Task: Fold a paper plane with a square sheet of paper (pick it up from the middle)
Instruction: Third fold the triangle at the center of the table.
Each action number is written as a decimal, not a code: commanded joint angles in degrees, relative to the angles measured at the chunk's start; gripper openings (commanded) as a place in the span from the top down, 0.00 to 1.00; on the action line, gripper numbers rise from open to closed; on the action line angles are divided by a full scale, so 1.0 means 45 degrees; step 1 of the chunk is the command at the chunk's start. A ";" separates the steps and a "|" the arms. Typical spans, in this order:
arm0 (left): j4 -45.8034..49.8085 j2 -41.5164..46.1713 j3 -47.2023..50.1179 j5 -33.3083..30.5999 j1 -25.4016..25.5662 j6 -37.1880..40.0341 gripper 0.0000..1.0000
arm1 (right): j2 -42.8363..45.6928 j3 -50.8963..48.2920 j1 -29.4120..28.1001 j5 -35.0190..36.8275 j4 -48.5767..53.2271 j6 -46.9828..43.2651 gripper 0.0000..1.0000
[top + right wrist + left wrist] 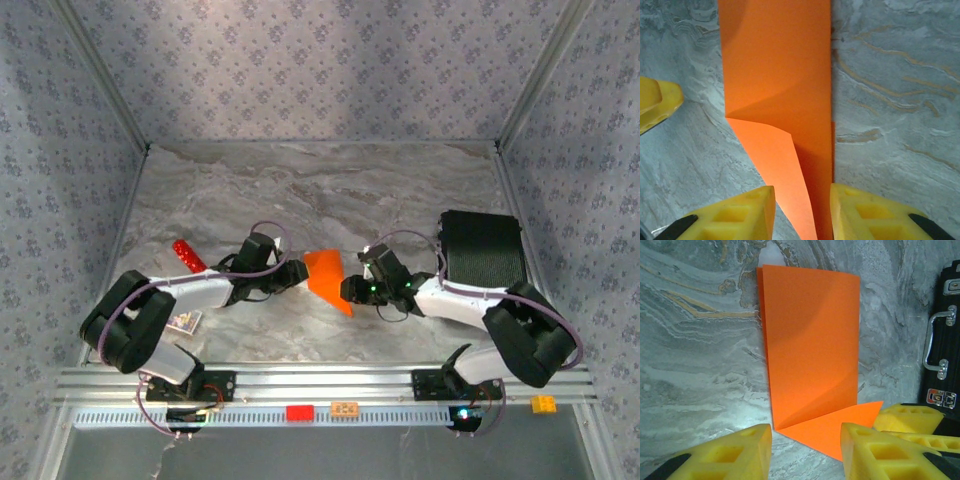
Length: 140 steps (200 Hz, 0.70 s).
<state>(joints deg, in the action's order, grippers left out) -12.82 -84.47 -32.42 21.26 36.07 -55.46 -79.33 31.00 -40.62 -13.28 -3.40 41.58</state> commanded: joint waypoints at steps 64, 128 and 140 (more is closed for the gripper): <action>0.0191 -0.0056 -0.0012 0.0337 -0.0068 -0.0121 0.59 | -0.0496 0.0293 0.0549 -0.0961 -0.0690 -0.0358 0.67; 0.0223 -0.0442 -0.0275 0.0559 -0.0086 -0.0273 0.57 | -0.0753 0.0210 0.0879 -0.1424 -0.1068 -0.0413 0.72; 0.0212 -0.0495 -0.0304 0.0580 -0.0081 -0.0283 0.57 | -0.0827 0.0200 0.0931 -0.1454 -0.1086 -0.0429 0.72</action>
<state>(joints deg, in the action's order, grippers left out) -12.58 -85.86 -32.42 22.50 35.99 -56.27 -82.08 31.24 -37.17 -18.55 -7.51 40.86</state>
